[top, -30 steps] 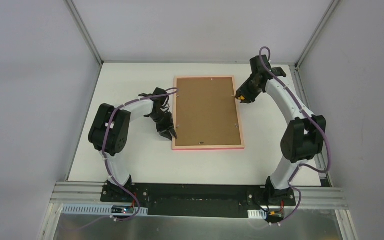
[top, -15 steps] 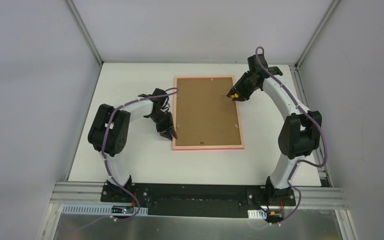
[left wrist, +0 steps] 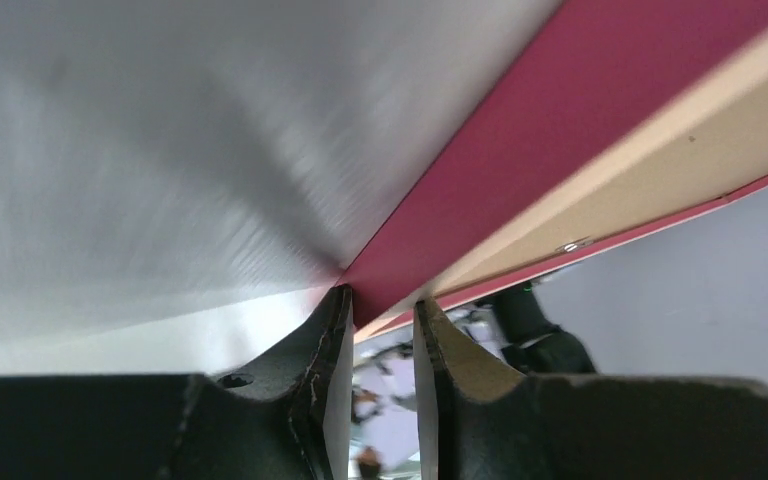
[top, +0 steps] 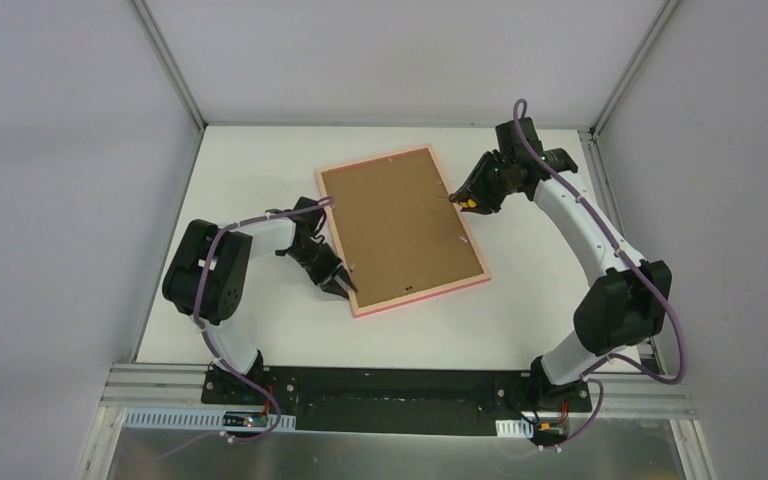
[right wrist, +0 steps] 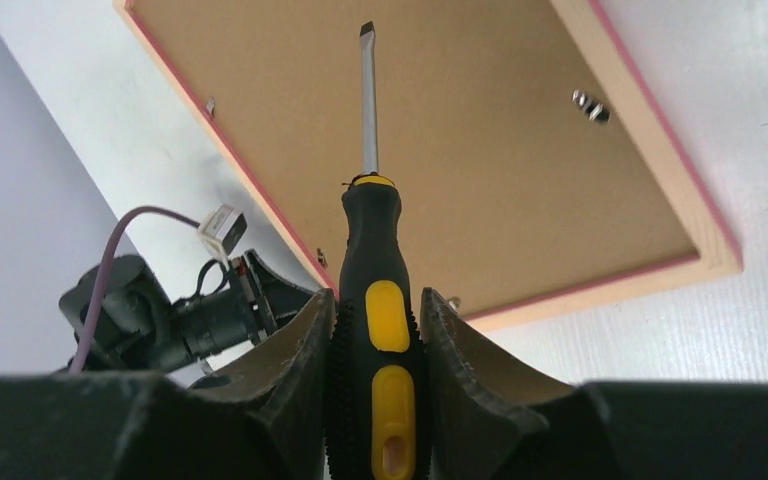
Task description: Take the photo out of the frame
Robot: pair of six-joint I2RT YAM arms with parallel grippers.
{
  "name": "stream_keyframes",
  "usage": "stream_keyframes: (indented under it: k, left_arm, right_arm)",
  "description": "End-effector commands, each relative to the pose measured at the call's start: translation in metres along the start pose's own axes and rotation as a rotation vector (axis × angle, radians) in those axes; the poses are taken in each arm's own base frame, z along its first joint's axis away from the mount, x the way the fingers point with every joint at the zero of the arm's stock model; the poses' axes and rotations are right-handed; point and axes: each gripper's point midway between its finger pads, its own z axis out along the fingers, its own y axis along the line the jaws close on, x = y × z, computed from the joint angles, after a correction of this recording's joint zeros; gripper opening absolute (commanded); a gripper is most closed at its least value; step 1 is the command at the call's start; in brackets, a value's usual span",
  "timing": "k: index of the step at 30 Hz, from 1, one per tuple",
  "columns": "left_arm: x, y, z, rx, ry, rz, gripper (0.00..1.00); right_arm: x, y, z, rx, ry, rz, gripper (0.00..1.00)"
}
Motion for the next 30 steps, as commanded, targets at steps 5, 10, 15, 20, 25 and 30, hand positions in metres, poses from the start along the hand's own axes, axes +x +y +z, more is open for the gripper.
stream_keyframes:
  k: [5, 10, 15, 20, 25, 30]
  left_arm:
    - [0.057, -0.006, 0.031, -0.038, -0.023, -0.538, 0.0]
    - [0.101, -0.081, 0.056, -0.011, -0.06, -0.516, 0.0]
    - [0.137, -0.158, 0.062, 0.074, -0.022, -0.453, 0.55]
    - [0.137, -0.135, 0.033, 0.105, -0.095, -0.471, 0.65]
    - [0.103, -0.087, -0.011, 0.139, -0.236, -0.438, 0.66]
    - [0.043, -0.051, -0.07, 0.057, -0.419, -0.228, 0.6]
  right_arm:
    - [0.044, 0.003, -0.041, -0.057, 0.031, -0.175, 0.0]
    - [0.036, -0.023, -0.085, -0.019, -0.089, -0.207, 0.0]
    - [0.039, -0.058, -0.103, 0.046, -0.164, -0.165, 0.0]
    - [0.022, -0.087, -0.116, 0.202, -0.275, -0.132, 0.0]
    - [0.014, -0.08, -0.11, 0.205, -0.268, -0.153, 0.0]
    - [0.045, -0.043, -0.083, 0.051, -0.059, -0.266, 0.0]
